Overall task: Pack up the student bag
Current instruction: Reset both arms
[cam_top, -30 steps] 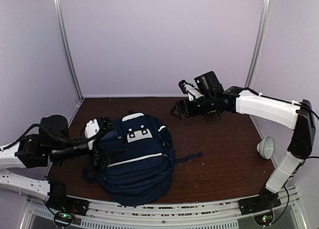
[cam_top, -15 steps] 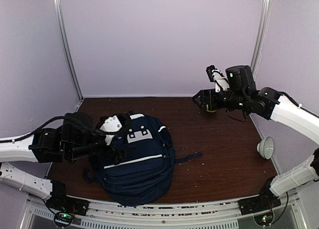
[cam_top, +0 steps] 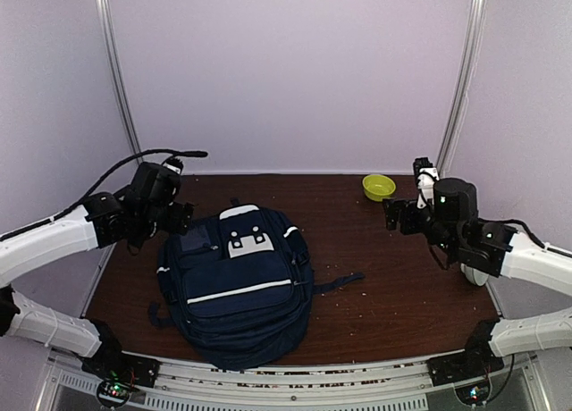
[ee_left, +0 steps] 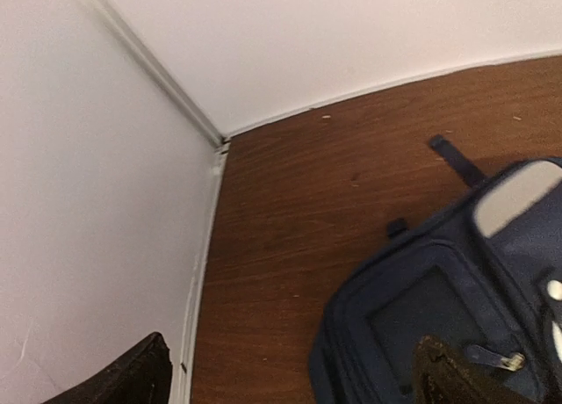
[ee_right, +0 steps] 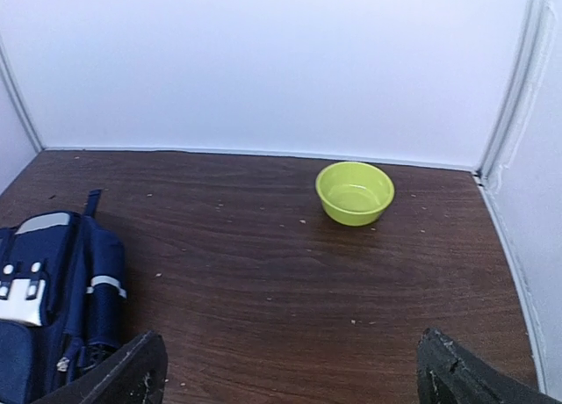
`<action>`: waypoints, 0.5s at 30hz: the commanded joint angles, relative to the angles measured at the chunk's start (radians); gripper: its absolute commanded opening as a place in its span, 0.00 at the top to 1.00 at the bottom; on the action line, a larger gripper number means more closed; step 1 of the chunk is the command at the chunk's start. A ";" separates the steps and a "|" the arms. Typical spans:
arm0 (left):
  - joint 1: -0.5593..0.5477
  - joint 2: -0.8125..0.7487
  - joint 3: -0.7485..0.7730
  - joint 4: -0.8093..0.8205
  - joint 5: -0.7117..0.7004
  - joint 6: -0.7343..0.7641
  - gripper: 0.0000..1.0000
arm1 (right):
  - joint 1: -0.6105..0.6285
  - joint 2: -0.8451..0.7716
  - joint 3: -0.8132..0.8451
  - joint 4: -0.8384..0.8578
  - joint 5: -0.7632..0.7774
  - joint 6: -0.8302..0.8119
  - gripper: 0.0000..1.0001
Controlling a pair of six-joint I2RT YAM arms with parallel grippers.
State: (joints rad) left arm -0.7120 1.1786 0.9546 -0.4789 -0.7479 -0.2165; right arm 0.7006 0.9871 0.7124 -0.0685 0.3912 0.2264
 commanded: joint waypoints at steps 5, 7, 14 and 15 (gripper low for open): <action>0.195 -0.047 -0.199 0.420 -0.264 0.079 0.02 | 0.000 -0.073 -0.193 0.236 0.204 0.013 0.00; 0.237 -0.023 -0.266 0.631 -0.272 0.191 0.02 | 0.000 -0.097 -0.221 0.264 0.209 0.025 0.00; 0.439 0.095 -0.369 0.926 -0.103 0.274 0.02 | 0.000 -0.178 -0.304 0.338 0.205 0.021 0.00; 0.465 0.104 -0.393 0.978 -0.054 0.272 0.02 | -0.002 -0.191 -0.313 0.345 0.203 0.021 0.00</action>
State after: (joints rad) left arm -0.3370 1.2510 0.6228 0.2031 -0.9379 0.0071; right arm 0.7006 0.8421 0.4332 0.1890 0.5648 0.2401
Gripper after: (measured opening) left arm 0.977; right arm 0.999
